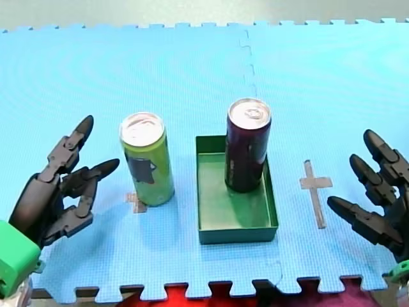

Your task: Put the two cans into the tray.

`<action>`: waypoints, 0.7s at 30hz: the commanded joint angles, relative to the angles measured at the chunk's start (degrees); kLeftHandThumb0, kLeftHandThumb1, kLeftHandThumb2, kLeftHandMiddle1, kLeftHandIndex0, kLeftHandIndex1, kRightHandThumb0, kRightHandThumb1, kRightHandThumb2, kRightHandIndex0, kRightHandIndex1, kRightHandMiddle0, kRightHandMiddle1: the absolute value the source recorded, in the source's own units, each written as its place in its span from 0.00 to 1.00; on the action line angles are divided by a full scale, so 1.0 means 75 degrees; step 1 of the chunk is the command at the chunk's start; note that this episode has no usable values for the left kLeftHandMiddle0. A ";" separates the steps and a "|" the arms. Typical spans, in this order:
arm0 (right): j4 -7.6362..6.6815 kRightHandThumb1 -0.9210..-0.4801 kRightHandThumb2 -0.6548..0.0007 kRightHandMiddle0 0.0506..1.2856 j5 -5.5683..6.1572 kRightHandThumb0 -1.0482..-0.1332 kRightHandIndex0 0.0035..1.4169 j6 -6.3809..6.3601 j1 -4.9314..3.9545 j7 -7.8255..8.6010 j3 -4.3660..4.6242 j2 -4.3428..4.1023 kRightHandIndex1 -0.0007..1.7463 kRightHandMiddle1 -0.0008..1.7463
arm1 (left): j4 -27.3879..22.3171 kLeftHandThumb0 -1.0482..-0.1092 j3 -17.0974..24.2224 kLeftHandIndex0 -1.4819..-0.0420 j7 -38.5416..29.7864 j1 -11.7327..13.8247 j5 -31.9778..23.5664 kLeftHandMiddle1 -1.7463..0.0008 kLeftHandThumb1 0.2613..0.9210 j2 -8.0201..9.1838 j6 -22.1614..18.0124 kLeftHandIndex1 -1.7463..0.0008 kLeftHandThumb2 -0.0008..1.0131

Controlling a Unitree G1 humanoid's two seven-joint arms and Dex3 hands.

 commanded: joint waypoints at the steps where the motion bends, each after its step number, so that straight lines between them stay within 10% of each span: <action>1: 0.0014 0.55 1.00 0.27 -0.0003 0.37 0.31 -0.0050 -0.0024 -0.0028 -0.0010 -0.0031 0.00 0.00 | -0.0051 0.00 0.0132 0.95 -0.0053 -0.0068 -0.0195 0.86 1.00 -0.0039 0.0050 1.00 0.83; 3: 0.0015 0.55 1.00 0.27 0.0002 0.37 0.31 -0.0049 -0.0026 -0.0024 -0.0011 -0.0034 0.00 0.00 | -0.0032 0.00 0.0143 0.95 0.0297 -0.0121 -0.0026 0.72 1.00 -0.0051 -0.0073 1.00 0.92; 5: -0.0005 0.55 1.00 0.27 0.0006 0.37 0.31 -0.0044 -0.0016 -0.0020 -0.0010 -0.0036 0.00 0.00 | 0.0007 0.00 0.0165 0.95 0.0727 -0.0142 0.0148 0.26 1.00 -0.0098 -0.0212 1.00 0.99; 7: -0.0028 0.55 1.00 0.27 0.0007 0.37 0.31 -0.0037 -0.0003 -0.0019 -0.0009 -0.0036 0.00 0.00 | 0.0041 0.00 0.0214 0.95 0.0896 -0.0140 0.0141 0.06 1.00 -0.0173 -0.0328 1.00 1.00; 21: -0.0031 0.55 1.00 0.27 0.0044 0.37 0.31 -0.0020 0.0004 -0.0011 -0.0031 -0.0035 0.00 0.00 | 0.0201 0.00 0.0291 0.87 0.0744 -0.0148 0.0087 0.00 1.00 -0.0071 -0.0636 0.97 0.96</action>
